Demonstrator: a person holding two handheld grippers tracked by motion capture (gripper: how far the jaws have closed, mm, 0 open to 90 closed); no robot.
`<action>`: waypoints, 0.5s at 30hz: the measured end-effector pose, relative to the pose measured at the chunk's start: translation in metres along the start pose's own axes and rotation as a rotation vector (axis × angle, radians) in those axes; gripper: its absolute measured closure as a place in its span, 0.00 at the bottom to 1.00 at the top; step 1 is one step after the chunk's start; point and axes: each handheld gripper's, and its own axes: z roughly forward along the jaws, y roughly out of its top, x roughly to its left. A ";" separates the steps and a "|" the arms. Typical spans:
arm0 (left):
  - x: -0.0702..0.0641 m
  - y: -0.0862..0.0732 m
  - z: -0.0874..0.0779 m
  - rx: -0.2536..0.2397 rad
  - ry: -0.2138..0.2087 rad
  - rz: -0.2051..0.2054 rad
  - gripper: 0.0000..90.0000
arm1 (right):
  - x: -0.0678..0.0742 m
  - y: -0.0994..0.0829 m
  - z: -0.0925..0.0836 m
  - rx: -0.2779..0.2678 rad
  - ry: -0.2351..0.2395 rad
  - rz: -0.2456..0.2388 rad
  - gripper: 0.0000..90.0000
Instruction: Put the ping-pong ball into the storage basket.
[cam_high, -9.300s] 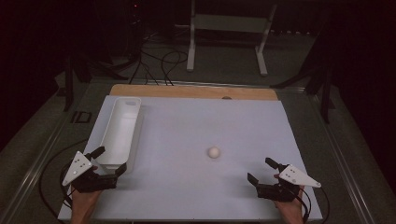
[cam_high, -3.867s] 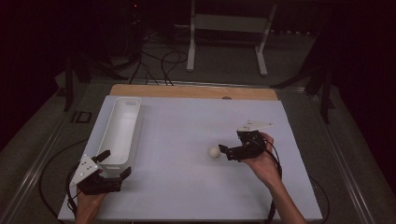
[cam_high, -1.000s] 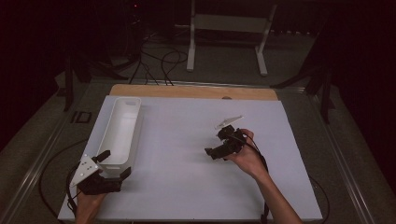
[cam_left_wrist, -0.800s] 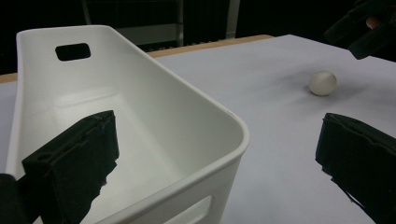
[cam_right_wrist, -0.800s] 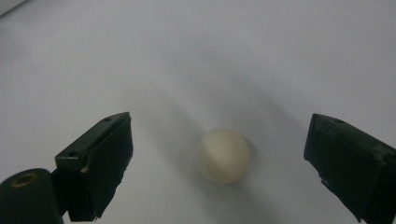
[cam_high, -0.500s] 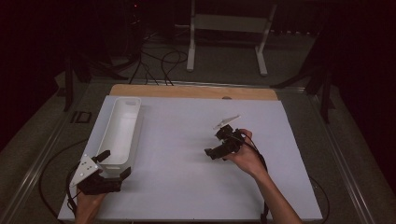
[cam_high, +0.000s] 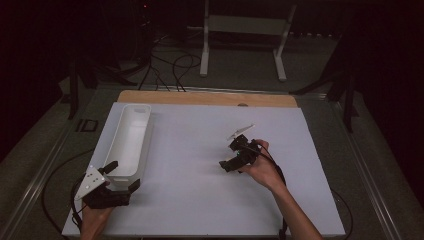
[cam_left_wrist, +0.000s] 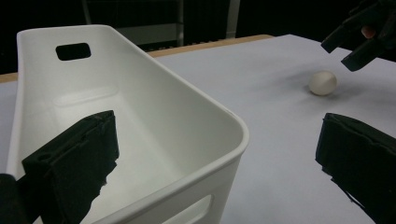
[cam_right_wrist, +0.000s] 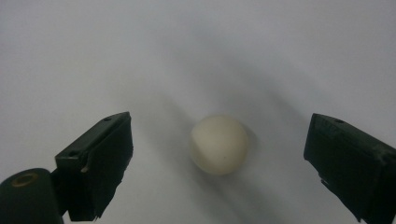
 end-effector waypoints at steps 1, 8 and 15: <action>0.000 0.000 0.000 0.000 0.000 0.000 0.00 | 0.000 0.000 0.001 0.007 -0.003 -0.003 0.09; 0.000 0.000 0.000 0.001 0.001 0.001 0.00 | -0.002 -0.001 0.007 0.034 -0.012 0.008 0.09; 0.000 0.000 0.000 0.002 0.001 0.002 0.00 | -0.002 -0.002 0.012 0.046 -0.016 0.009 0.09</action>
